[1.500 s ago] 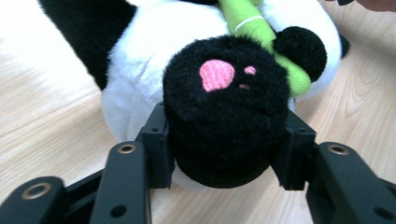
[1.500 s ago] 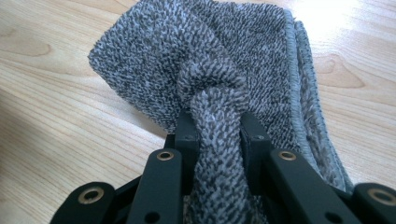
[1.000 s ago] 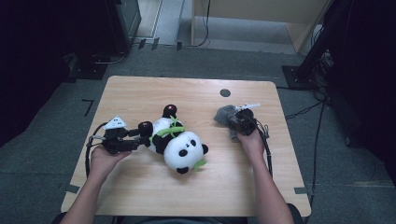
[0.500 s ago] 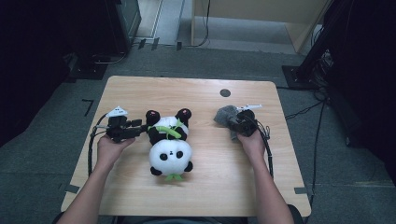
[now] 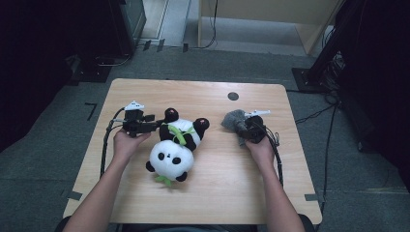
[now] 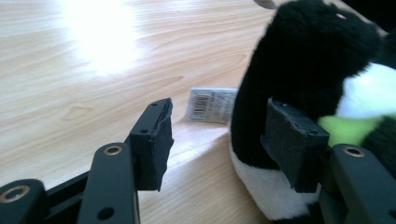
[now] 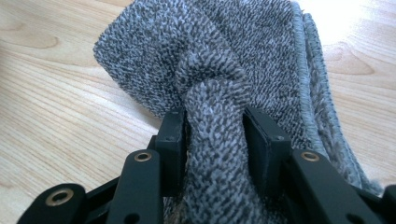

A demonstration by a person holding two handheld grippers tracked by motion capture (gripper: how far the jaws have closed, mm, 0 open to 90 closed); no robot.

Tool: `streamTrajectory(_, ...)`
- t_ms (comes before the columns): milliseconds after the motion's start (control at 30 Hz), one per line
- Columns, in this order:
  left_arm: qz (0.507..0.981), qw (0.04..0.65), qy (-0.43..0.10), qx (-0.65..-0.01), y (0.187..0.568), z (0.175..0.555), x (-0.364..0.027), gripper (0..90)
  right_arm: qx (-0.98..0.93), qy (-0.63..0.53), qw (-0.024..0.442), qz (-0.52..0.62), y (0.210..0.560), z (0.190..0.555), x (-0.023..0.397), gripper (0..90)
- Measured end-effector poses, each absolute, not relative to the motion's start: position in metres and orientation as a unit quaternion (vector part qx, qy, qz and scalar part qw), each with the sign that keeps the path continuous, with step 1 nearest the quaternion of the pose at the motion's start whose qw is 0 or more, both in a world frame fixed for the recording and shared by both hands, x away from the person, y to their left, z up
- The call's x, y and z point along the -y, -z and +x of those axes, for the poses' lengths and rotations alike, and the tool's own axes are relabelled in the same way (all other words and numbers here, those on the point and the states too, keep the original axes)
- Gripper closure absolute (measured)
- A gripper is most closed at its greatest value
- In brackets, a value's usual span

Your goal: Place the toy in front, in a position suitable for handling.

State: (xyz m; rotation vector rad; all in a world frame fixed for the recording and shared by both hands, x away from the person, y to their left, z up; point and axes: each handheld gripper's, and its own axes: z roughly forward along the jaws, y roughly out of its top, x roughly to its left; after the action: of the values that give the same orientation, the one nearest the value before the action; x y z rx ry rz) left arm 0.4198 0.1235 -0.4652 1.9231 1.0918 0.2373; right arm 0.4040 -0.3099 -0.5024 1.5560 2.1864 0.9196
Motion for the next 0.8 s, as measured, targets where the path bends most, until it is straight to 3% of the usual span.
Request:
streamTrajectory(367,0.779,0.434,-0.116,-0.438,0.445,0.390,-0.142,49.5,-0.759,-0.326,0.150,0.544,0.504,0.403,0.313,61.8)
streamTrajectory(600,0.782,0.449,-0.129,-0.413,0.429,0.348,-0.133,60.4,-0.758,-0.331,0.150,0.542,0.505,0.402,0.314,61.3)
streamTrajectory(800,0.782,0.466,-0.132,-0.393,0.414,0.304,-0.117,61.9,-0.757,-0.335,0.154,0.539,0.506,0.400,0.314,61.0)
